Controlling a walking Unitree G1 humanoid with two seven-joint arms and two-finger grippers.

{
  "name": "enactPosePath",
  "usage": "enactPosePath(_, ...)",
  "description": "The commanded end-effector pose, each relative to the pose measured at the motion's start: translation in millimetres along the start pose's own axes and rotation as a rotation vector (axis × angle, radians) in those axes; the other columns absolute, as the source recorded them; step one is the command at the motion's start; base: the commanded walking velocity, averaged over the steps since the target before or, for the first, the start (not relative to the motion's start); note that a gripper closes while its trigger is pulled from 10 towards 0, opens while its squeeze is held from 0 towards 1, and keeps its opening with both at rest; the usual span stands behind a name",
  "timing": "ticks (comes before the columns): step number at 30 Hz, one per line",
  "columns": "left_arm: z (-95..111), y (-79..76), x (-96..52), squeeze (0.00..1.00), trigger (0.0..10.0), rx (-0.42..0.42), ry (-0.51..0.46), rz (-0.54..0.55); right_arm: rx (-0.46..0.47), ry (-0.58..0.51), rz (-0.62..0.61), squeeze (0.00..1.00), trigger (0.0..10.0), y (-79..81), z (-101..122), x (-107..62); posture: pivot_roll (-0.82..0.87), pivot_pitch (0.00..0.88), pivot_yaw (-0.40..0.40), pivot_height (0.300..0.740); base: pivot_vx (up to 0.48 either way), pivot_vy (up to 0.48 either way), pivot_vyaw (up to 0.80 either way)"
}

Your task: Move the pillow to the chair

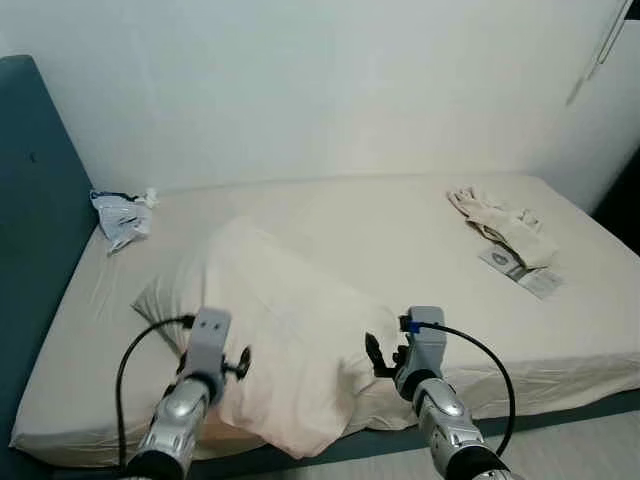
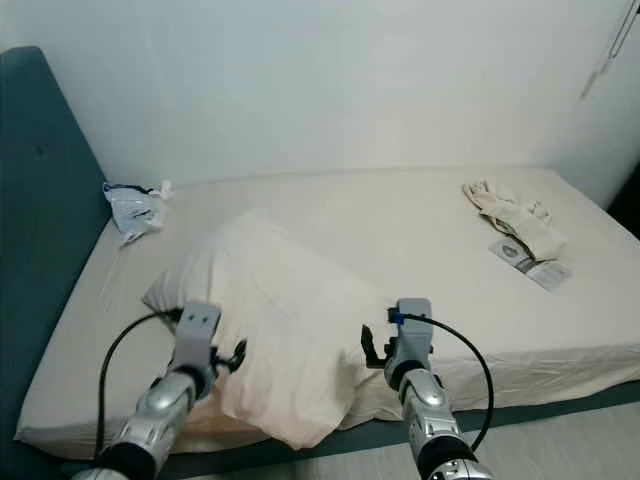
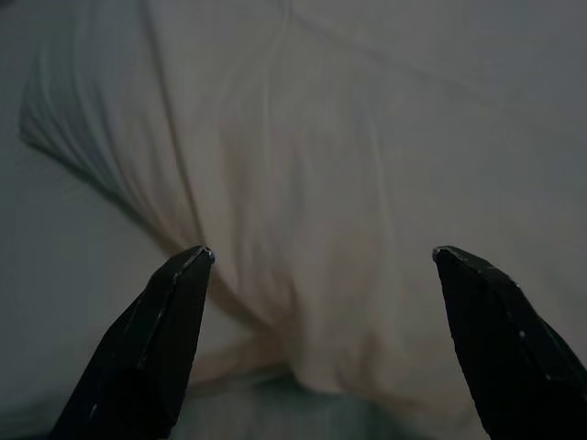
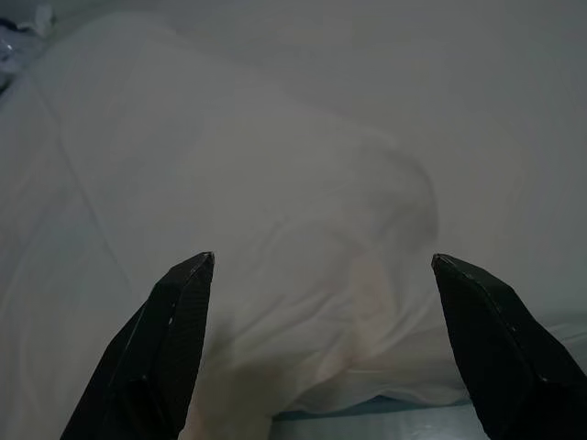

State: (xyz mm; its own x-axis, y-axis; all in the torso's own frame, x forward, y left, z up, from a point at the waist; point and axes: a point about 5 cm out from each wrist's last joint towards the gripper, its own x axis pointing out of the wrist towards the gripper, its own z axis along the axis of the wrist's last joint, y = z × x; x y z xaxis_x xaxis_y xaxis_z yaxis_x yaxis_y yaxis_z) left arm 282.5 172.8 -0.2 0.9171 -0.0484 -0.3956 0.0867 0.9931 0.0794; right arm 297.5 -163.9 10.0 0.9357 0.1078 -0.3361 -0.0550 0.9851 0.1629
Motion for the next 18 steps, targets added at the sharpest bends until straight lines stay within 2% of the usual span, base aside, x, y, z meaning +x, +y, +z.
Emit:
enactPosePath(1,-0.1,2.5,-2.2,0.0,10.0,0.044,-0.018,-0.023,0.037,0.005,-0.006,0.0,10.0,1.3,-1.7,-0.5,-0.04,0.005,-0.024,0.74,0.0,0.0,0.0)
enactPosePath(2,0.7,0.8,-2.8,0.0,10.0,0.042,-0.028,-0.041,0.043,0.011,-0.01,0.0,10.0,1.1,-1.3,0.3,-0.03,0.005,-0.025,0.74,0.0,0.0,0.0)
enactPosePath(4,1.5,-0.2,-2.8,0.0,10.0,0.017,-0.035,-0.046,-0.057,0.007,-0.021,0.0,10.0,1.7,7.2,4.6,-0.04,0.008,-0.024,0.74,0.0,0.0,0.0)
enactPosePath(5,2.2,0.4,-2.7,0.0,10.0,0.015,-0.038,-0.039,-0.113,-0.02,-0.02,0.0,10.0,3.0,13.7,6.5,-0.04,0.009,-0.021,0.74,0.0,0.0,0.0)
enactPosePath(6,3.3,1.2,-2.4,0.0,10.0,0.019,-0.045,-0.03,-0.14,-0.094,-0.016,0.0,10.0,5.0,25.1,8.0,-0.04,0.011,-0.019,0.74,0.0,0.0,0.0)
enactPosePath(7,5.3,1.7,-1.6,0.0,10.0,-0.004,-0.053,-0.024,-0.109,-0.275,-0.046,0.0,10.0,5.0,51.3,8.0,-0.05,0.012,-0.01,0.74,0.0,0.0,0.0)
enactPosePath(8,5.3,1.7,-1.6,0.0,10.0,-0.004,-0.053,-0.024,-0.109,-0.275,-0.046,0.0,10.0,5.0,51.3,8.0,-0.05,0.012,-0.01,0.74,0.0,0.0,0.0)
enactPosePath(9,8.8,1.7,-0.7,0.0,10.0,-0.04,-0.071,-0.025,-0.053,-0.427,-0.063,0.0,10.0,4.4,73.7,5.4,-0.05,0.014,-0.006,0.74,0.0,0.0,0.0)
enactPosePath(10,8.8,1.7,-0.7,0.0,10.0,-0.04,-0.071,-0.025,-0.053,-0.427,-0.063,0.0,10.0,4.4,73.7,5.4,-0.05,0.014,-0.006,0.74,0.0,0.0,0.0)
enactPosePath(11,11.1,1.6,-0.1,0.0,10.0,-0.067,-0.084,-0.027,-0.012,-0.522,-0.078,0.0,10.0,2.8,87.2,2.3,-0.05,0.014,-0.006,0.74,0.0,0.0,0.0)
enactPosePath(12,15.2,1.8,1.2,0.0,10.0,-0.093,-0.099,-0.025,0.008,-0.56,-0.078,0.0,10.0,1.7,96.3,2.0,-0.06,0.014,-0.005,0.74,0.0,0.0,0.0)
enactPosePath(13,17.8,1.3,3.1,0.0,10.0,-0.087,-0.099,-0.023,-0.017,-0.494,-0.063,0.0,10.0,1.6,92.3,6.5,-0.06,0.008,-0.012,0.74,0.0,0.0,0.0)
enactPosePath(14,18.7,0.2,5.4,0.0,10.0,-0.054,-0.081,-0.019,-0.1,-0.323,-0.047,0.0,10.0,1.5,73.2,13.1,-0.05,0.012,-0.019,0.74,0.0,0.0,0.0)
enactPosePath(15,18.1,-1.1,7.8,0.0,10.0,0.013,-0.048,-0.011,-0.253,-0.05,-0.05,0.0,10.0,-3.2,38.3,15.7,-0.05,0.017,-0.021,0.74,0.0,0.0,0.0)
enactPosePath(16,17.4,-1.3,8.1,0.0,10.0,0.038,-0.038,-0.007,-0.31,0.034,-0.057,0.0,10.0,-5.6,26.8,14.4,-0.05,0.018,-0.022,0.74,0.0,0.0,0.0)
enactPosePath(17,17.4,-1.3,8.1,0.0,10.0,0.038,-0.038,-0.007,-0.31,0.034,-0.057,0.0,10.0,-5.6,26.8,14.4,-0.05,0.018,-0.022,0.74,0.0,0.0,0.0)
enactPosePath(18,16.8,-1.5,7.0,0.0,10.0,0.07,-0.041,-0.005,-0.342,0.109,-0.035,0.0,10.0,-6.9,8.7,8.4,-0.05,0.019,-0.029,0.74,0.0,0.0,0.0)
